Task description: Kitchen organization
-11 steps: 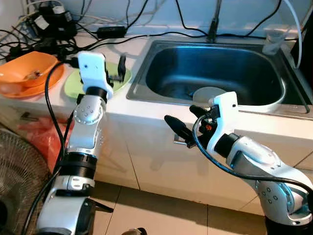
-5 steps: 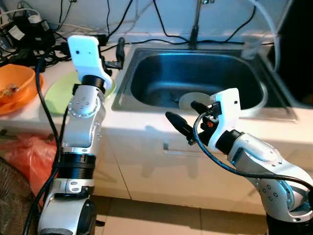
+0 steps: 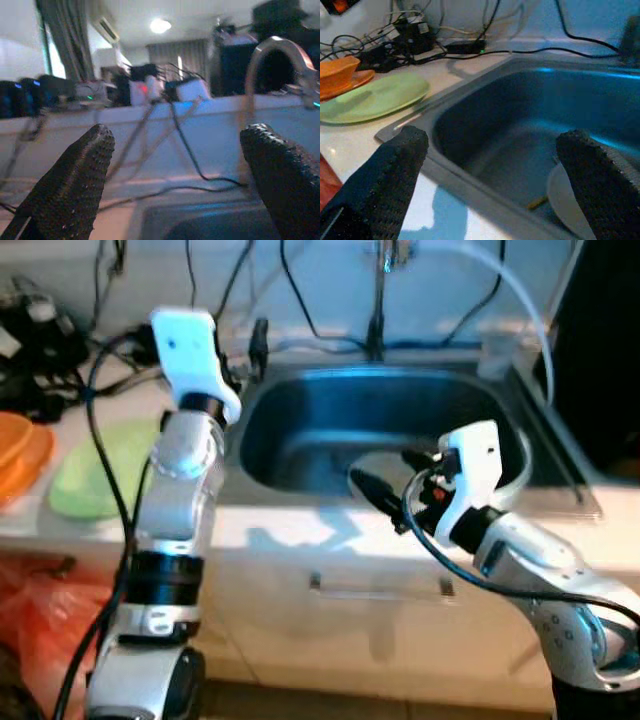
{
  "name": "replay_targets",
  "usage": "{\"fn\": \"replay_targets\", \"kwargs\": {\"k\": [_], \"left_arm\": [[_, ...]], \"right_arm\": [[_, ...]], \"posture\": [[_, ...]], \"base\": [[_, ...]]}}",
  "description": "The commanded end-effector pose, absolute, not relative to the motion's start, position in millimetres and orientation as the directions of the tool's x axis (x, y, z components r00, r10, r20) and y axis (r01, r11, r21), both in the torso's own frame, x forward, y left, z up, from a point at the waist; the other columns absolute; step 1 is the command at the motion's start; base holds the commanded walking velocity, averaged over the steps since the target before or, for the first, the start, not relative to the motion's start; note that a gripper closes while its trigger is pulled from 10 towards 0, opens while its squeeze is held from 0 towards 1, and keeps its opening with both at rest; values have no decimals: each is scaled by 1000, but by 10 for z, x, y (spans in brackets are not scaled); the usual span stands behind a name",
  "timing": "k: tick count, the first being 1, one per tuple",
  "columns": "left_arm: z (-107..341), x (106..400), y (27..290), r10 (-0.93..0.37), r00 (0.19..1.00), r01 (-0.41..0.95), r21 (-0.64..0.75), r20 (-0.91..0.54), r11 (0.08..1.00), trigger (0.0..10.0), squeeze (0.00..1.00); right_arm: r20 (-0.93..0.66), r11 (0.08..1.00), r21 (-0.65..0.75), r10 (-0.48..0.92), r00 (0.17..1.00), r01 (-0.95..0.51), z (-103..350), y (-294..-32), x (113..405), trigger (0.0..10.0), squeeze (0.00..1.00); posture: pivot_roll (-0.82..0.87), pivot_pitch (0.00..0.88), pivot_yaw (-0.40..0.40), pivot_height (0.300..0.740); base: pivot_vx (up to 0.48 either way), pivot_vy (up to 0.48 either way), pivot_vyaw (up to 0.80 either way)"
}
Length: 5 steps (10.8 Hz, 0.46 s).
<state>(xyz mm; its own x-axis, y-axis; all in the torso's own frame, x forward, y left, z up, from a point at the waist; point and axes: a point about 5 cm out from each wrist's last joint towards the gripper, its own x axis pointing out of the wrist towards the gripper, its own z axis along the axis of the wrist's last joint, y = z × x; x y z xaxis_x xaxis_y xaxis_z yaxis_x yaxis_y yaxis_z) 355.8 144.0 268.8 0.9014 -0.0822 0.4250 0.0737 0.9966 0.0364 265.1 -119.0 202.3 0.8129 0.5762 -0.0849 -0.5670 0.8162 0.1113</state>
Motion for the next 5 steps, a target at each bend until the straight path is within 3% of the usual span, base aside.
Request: {"fn": "replay_targets", "kwargs": {"k": [1,5], "left_arm": [[2644,3555,1572,-41,915,30,33,401,999,10000,0],[2386,3566,1677,24,959,-68,147,283,987,10000,0]], "right_arm": [[-79,797,118,602,795,-592,2025,-1119,2634,10000,0],[-83,795,124,605,792,-595,2012,-1113,2632,10000,0]], "posture": [[-75,21,64,740],[-66,25,65,740]], "base": [[0,0,0],[0,0,0]]}}
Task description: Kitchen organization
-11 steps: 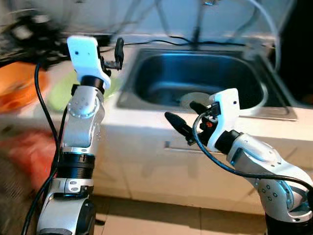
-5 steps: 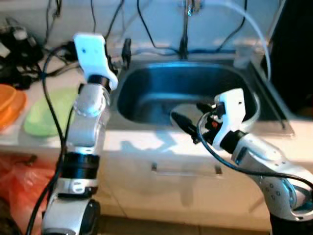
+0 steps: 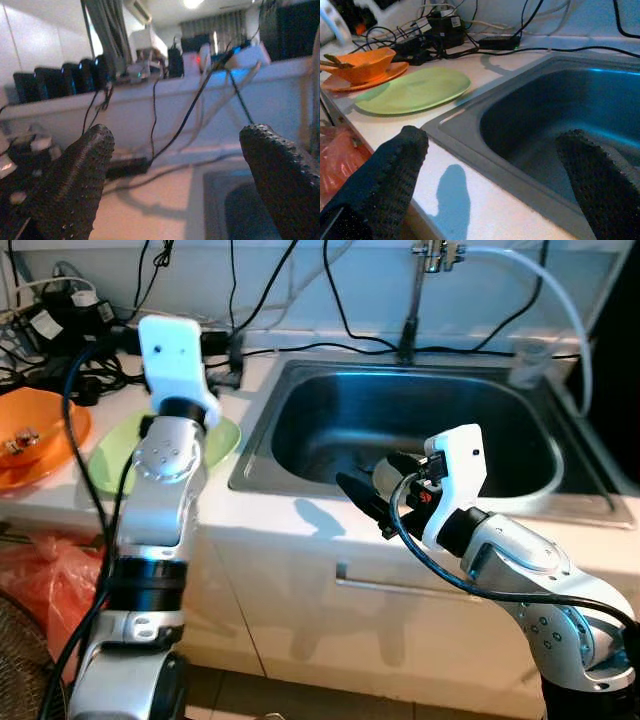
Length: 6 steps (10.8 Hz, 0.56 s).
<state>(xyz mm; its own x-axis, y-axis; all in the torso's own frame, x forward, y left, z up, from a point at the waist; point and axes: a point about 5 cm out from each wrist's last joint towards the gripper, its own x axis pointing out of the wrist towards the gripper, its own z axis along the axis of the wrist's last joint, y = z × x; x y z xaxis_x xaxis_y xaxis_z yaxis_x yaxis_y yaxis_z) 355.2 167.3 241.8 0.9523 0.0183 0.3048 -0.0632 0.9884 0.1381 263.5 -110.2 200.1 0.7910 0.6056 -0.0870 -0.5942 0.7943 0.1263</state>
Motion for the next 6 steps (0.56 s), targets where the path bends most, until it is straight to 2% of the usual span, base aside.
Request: {"fn": "replay_targets", "kwargs": {"k": [1,4,6], "left_arm": [[2274,3571,1720,49,970,-93,177,237,980,10000,0],[1946,3598,1735,31,997,-49,252,73,967,10000,0],[1935,3600,1726,22,997,-38,240,69,970,10000,0]], "right_arm": [[-81,791,130,609,789,-598,2016,-1103,2633,10000,0],[-101,782,143,621,778,-606,1994,-1077,2612,10000,0],[-104,783,145,620,778,-605,1982,-1073,2605,10000,0]], "posture": [[-64,25,65,740],[-62,30,72,740],[-62,32,75,740]], "base": [[0,0,0],[0,0,0],[0,0,0]]}}
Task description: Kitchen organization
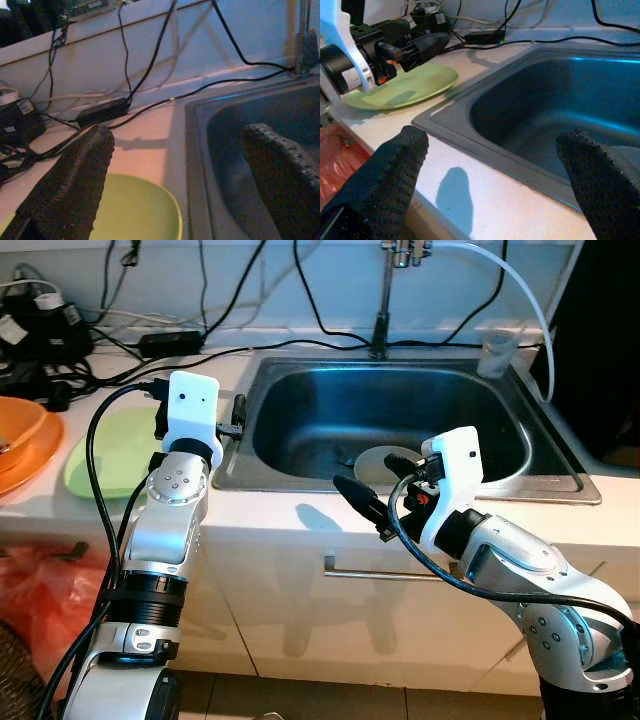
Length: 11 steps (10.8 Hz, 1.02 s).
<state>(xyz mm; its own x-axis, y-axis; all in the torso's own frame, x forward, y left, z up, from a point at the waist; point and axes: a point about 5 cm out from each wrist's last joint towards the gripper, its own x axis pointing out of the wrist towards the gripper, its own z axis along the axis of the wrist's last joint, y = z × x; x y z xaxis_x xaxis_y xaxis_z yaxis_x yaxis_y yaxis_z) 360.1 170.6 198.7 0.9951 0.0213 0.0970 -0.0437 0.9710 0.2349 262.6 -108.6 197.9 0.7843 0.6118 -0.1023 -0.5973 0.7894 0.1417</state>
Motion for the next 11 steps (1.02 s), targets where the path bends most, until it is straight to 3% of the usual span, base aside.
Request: {"fn": "replay_targets", "kwargs": {"k": [1,6,11], "left_arm": [[1927,3609,1738,30,998,-44,245,62,968,10000,0],[1850,3585,1921,115,992,-89,363,-49,927,10000,0],[1655,3303,2205,194,973,-111,481,-125,869,10000,0]], "right_arm": [[-104,783,146,620,778,-605,1982,-1071,2603,10000,0],[-112,774,149,631,768,-615,1982,-1090,2578,10000,0],[-108,751,171,658,745,-638,1962,-1047,2604,10000,0]], "posture": [[-61,31,76,740],[-44,42,81,740],[19,41,75,740]], "base": [[0,0,0],[0,0,0],[0,0,0]]}}
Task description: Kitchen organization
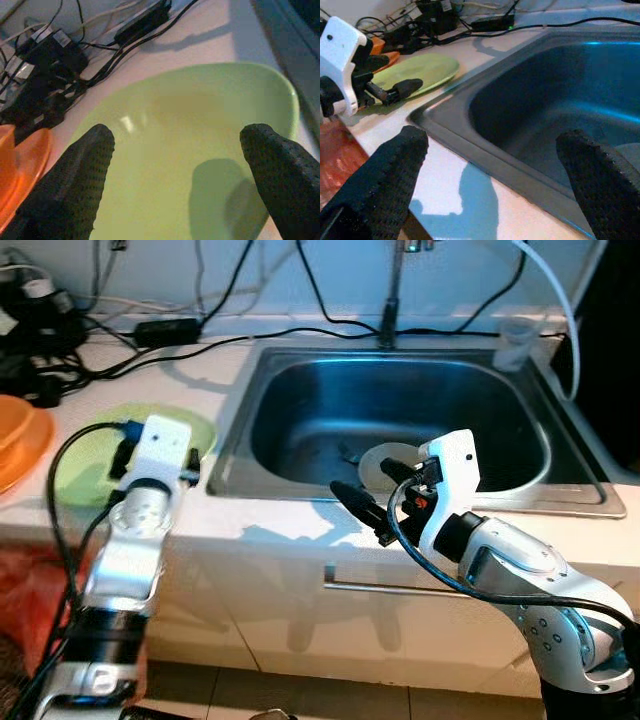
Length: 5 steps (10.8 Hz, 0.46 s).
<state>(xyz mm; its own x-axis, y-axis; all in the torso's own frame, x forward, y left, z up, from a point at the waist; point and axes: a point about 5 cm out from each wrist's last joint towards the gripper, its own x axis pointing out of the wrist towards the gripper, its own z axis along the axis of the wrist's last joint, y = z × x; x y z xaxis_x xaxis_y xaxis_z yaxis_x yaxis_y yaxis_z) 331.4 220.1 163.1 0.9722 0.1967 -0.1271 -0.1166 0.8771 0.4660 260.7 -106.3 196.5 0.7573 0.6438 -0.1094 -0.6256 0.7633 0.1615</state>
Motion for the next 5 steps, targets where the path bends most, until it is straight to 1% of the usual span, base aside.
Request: {"fn": "replay_targets", "kwargs": {"k": [1,2,4,5], "left_arm": [[1640,3290,2214,193,972,-105,483,-135,869,10000,0],[1631,3298,2200,183,973,-93,485,-142,870,10000,0],[1604,3309,2163,164,973,-66,487,-160,871,10000,0],[1590,3309,2161,162,973,-62,487,-166,871,10000,0]], "right_arm": [[-89,730,205,677,730,-652,1995,-1027,2603,10000,0],[-70,690,239,714,696,-683,2026,-976,2567,10000,0],[-70,613,256,783,618,-747,2005,-880,2444,10000,0],[-68,591,259,800,596,-764,2002,-857,2414,10000,0]], "posture": [[23,39,75,740],[25,37,77,740],[25,37,79,740],[25,37,79,740]], "base": [[0,0,0],[0,0,0],[0,0,0],[0,0,0]]}}
